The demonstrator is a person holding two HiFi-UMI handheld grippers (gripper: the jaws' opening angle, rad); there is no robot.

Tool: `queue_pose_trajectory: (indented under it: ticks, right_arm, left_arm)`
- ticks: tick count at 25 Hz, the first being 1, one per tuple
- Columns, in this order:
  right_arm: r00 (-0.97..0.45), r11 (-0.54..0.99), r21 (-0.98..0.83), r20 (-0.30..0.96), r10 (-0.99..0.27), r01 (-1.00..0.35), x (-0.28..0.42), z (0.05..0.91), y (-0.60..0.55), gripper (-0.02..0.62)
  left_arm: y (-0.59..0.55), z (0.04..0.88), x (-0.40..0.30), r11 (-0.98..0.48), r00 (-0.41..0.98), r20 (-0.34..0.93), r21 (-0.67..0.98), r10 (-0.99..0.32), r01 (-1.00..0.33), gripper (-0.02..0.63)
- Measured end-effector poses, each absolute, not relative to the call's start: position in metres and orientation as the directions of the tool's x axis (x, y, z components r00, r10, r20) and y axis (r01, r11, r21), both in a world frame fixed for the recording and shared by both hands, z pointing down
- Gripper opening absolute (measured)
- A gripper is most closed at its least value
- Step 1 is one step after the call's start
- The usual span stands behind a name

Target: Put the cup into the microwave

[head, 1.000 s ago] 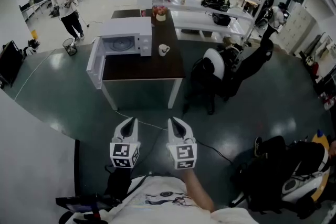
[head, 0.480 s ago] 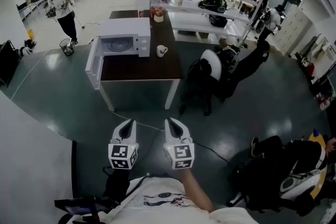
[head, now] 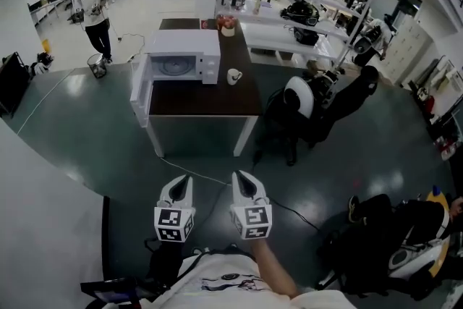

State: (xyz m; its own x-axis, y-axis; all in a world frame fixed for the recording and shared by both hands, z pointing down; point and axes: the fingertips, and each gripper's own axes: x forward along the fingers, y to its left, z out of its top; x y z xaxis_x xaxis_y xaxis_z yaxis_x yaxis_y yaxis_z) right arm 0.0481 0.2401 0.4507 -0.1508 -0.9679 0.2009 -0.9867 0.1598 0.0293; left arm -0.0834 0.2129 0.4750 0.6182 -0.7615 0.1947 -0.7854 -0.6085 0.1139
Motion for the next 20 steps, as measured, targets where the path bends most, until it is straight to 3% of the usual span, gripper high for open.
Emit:
queue_pose_trajectory:
  ticks: [9,20]
  right_arm:
    - [-0.18,0.194,0.032,0.257,-0.949,-0.98,0.03,0.469,0.226,0.002]
    - [-0.253,0.252,-0.024,0.172,-0.952,-0.967,0.047,0.452,0.127,0.002]
  left_arm:
    - [0.201,0.497,-0.11,-0.553,0.562,0.24,0.109,-0.792,-0.826,-0.002]
    - [0.112,0.473,-0.094,-0.511,0.511,0.214,0.06,-0.832,-0.857,-0.002]
